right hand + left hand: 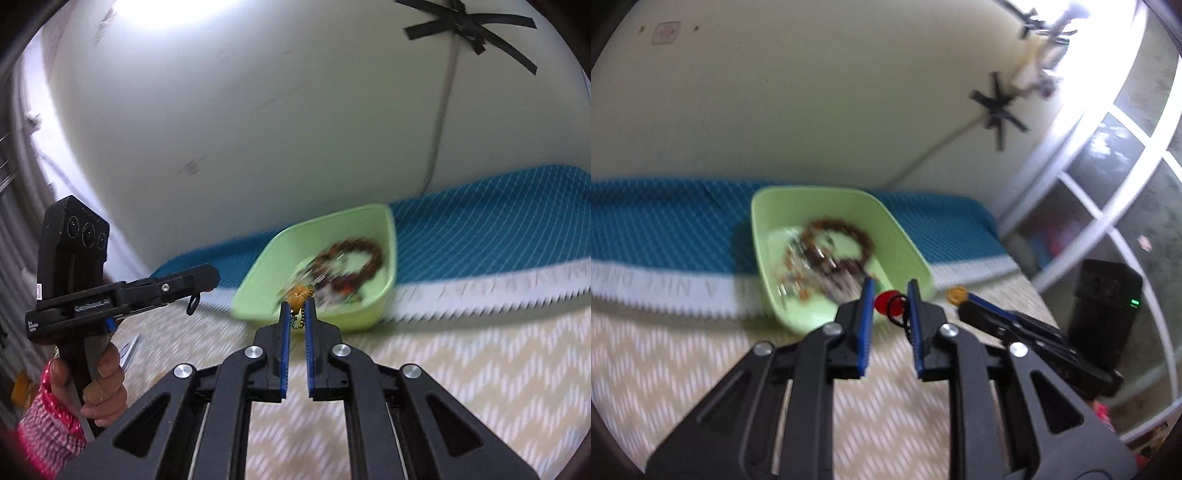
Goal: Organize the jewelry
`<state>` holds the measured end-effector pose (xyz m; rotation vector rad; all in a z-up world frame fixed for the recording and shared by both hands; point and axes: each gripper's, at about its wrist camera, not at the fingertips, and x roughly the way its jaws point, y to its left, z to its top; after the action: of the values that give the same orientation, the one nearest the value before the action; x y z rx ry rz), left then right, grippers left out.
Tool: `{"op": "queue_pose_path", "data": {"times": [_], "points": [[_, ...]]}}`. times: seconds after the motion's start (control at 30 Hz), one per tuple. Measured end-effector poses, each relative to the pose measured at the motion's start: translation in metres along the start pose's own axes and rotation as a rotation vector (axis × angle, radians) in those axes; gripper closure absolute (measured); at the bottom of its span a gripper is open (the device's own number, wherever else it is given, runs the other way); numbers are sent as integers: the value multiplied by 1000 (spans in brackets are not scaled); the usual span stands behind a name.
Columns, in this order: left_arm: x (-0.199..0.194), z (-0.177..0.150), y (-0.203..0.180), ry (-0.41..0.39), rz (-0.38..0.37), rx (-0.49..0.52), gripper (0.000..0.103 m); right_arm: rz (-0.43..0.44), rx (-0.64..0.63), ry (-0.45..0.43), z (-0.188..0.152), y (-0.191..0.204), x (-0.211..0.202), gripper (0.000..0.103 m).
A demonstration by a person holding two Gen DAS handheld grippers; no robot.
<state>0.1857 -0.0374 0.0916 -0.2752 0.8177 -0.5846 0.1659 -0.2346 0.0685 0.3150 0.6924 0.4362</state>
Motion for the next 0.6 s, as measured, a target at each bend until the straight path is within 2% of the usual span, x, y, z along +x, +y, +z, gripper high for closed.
{"op": "queue_pose_path", "data": {"times": [0.1,0.17,0.2,0.23,0.33,0.43,0.53,0.57,0.6], "points": [[34,11,11,44,34,-28,81,-29,11,20,12,-13,21,103],[53,12,19,67,72,-54,59,-53,19,31,13,-20,31,103],[64,11,22,81,94,-65,55,-67,17,33,13,-23,33,103],[69,10,23,91,106,-64,53,-88,13,37,12,-24,37,97],[69,13,21,79,135,-34,50,-70,24,15,8,-26,30,92],[37,18,19,29,92,-59,50,-59,14,-42,1,-16,12,92],[-29,13,22,-62,59,-38,50,-36,-17,-69,-9,4,-8,90],[-61,6,27,-97,63,-35,50,-9,-25,-93,-16,15,-19,87],[-79,0,30,-116,81,-34,50,12,-24,-107,-21,22,-24,68]]}}
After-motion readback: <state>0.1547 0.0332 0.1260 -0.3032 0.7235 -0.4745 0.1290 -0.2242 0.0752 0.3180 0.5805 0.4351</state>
